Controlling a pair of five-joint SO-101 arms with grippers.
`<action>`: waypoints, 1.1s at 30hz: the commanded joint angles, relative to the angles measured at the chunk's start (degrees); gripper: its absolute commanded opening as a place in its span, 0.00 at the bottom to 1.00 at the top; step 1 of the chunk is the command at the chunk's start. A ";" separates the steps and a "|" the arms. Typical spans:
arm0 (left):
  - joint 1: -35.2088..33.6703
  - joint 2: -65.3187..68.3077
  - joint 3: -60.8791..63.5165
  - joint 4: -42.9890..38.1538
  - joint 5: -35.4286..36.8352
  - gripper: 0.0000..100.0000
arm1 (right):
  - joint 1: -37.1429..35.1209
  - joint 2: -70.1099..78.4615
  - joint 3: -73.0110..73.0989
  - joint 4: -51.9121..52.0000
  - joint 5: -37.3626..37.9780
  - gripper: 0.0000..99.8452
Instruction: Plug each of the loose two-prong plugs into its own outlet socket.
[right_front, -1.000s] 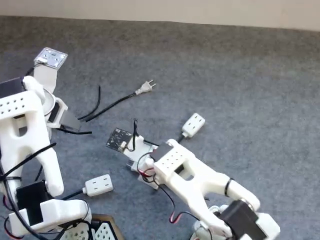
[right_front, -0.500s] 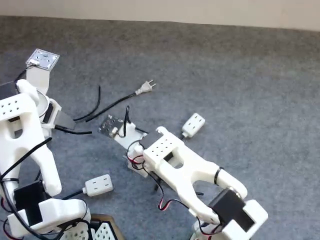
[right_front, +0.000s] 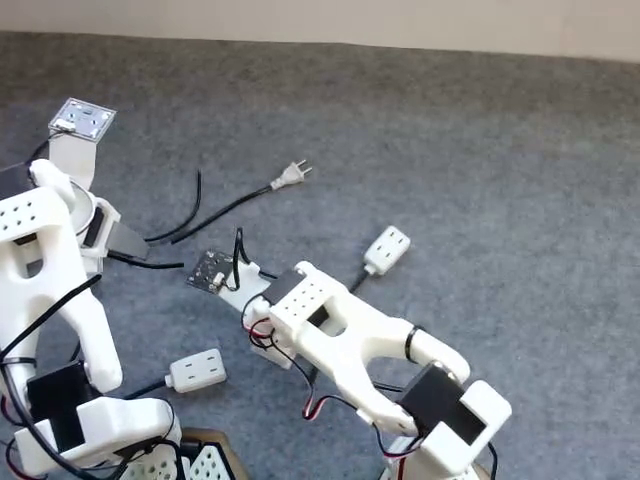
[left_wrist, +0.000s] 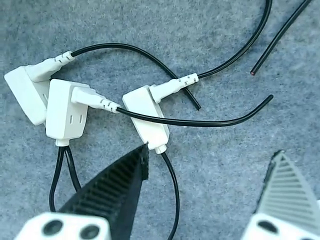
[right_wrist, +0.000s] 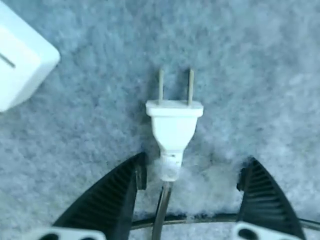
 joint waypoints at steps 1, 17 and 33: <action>-0.75 -2.24 -0.13 -0.70 -0.53 0.37 | -0.40 -0.22 -2.77 0.22 -0.53 0.28; -0.75 -2.24 1.63 -0.79 -0.44 0.37 | -0.22 -0.04 -5.76 0.22 -5.63 0.00; 7.96 -2.95 1.71 2.99 -0.09 0.37 | 4.62 -28.70 17.80 -20.88 -5.36 0.00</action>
